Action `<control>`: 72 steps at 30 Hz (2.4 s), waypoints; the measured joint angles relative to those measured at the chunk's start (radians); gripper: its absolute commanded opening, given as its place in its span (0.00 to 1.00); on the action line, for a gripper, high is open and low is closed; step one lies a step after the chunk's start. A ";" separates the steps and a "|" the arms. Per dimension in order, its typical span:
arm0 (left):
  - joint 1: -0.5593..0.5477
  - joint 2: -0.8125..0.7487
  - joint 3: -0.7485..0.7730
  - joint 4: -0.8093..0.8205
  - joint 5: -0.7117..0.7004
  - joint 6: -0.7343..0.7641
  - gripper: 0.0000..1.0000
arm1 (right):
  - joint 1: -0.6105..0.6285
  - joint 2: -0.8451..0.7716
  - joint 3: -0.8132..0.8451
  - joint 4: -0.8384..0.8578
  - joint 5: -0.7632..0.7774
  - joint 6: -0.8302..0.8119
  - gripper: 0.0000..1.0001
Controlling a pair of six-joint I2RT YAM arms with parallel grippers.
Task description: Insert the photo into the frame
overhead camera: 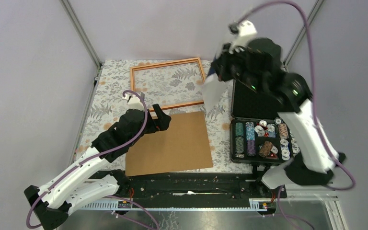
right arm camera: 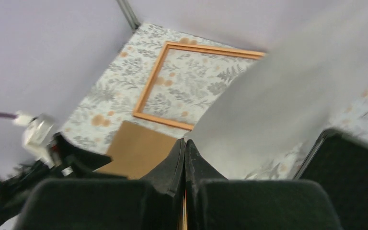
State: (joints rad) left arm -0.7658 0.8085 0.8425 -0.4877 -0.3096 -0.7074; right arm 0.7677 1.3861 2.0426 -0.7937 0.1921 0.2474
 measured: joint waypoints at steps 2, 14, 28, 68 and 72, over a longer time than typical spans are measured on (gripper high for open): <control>0.000 0.001 0.000 -0.014 -0.001 0.000 0.99 | 0.000 0.155 0.199 -0.088 0.015 -0.084 0.00; 0.000 0.012 -0.004 -0.121 -0.065 -0.037 0.99 | 0.006 0.804 0.453 -0.148 0.017 -0.440 0.00; 0.000 -0.039 -0.011 -0.230 -0.220 -0.071 0.99 | 0.025 0.957 0.422 0.087 -0.201 -0.504 0.00; 0.000 0.061 0.309 -0.098 -0.602 0.230 0.99 | -0.054 0.831 -0.165 0.574 -0.381 0.116 1.00; 0.000 0.155 0.309 -0.090 -0.557 0.231 0.99 | -0.172 0.731 -0.229 0.597 -0.388 0.115 1.00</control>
State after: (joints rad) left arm -0.7658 0.9638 1.1519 -0.5777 -0.8661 -0.4763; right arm 0.5961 2.1166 1.8141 -0.1967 -0.1955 0.3622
